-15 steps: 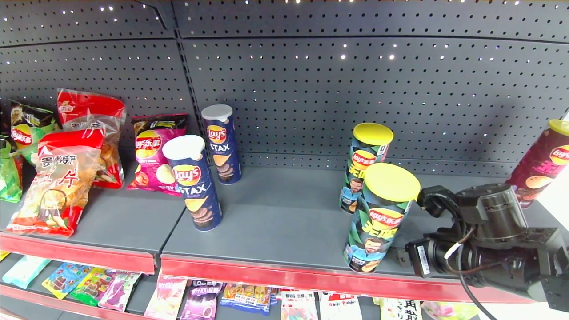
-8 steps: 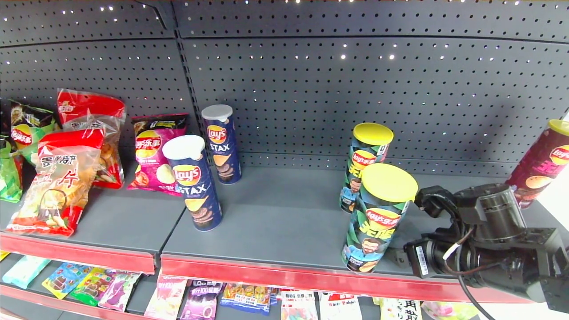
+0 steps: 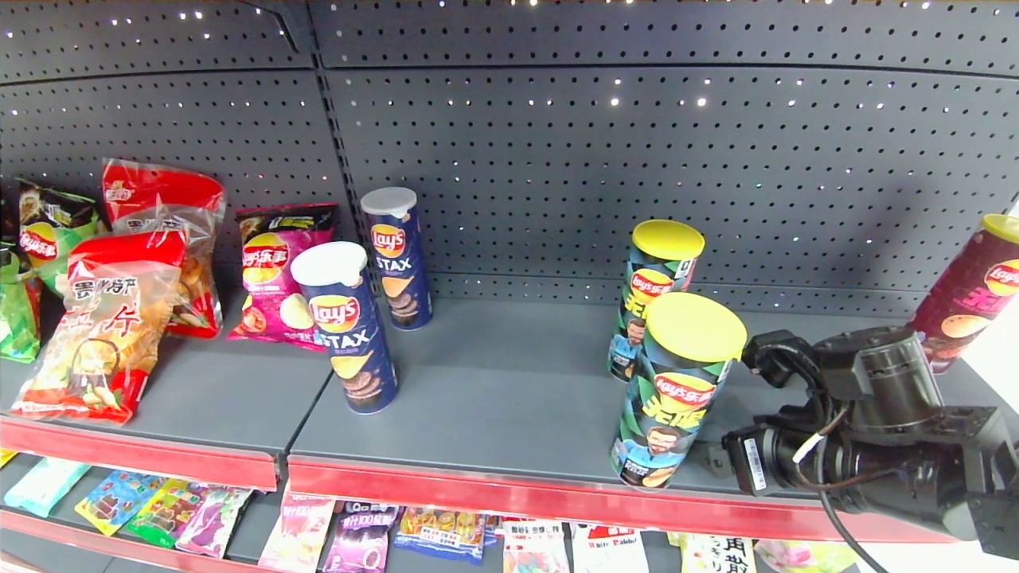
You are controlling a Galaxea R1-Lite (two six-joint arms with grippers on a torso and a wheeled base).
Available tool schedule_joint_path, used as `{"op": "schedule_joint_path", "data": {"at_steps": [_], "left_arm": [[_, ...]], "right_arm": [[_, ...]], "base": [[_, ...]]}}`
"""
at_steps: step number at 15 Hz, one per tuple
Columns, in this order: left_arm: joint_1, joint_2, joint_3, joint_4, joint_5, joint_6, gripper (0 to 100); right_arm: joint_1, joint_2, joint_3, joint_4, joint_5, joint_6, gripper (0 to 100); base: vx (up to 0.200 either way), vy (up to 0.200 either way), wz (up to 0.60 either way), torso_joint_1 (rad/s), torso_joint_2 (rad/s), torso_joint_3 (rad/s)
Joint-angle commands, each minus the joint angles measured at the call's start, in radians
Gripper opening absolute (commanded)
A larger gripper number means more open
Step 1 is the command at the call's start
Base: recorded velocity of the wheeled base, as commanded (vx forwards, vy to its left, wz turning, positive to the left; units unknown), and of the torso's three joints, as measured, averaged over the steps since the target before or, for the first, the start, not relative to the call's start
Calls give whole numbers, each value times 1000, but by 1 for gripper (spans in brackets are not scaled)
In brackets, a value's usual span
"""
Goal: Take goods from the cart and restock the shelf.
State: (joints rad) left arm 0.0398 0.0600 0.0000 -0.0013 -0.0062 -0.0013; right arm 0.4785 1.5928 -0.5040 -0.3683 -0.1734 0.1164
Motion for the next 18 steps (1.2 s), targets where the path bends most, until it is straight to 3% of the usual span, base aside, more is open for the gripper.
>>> {"op": "schedule_joint_path", "data": {"at_steps": [1,7,10,18], "left_arm": [[0,1,0,0,0,0,100],[0,1,0,0,0,0,100],[0,1,0,0,0,0,100],[0,1,0,0,0,0,100]], "right_arm": [[2,-2,1,-1,0,0,100],[-11,-40,21,-3,-26,5,100],[-55,-119,35,-1,-26,0,100],[-40,-384,156,6,-26,-50,100]], "base": [[0,0,0,0,0,0],[0,0,0,0,0,0],[0,0,0,0,0,0],[0,0,0,0,0,0]]}}
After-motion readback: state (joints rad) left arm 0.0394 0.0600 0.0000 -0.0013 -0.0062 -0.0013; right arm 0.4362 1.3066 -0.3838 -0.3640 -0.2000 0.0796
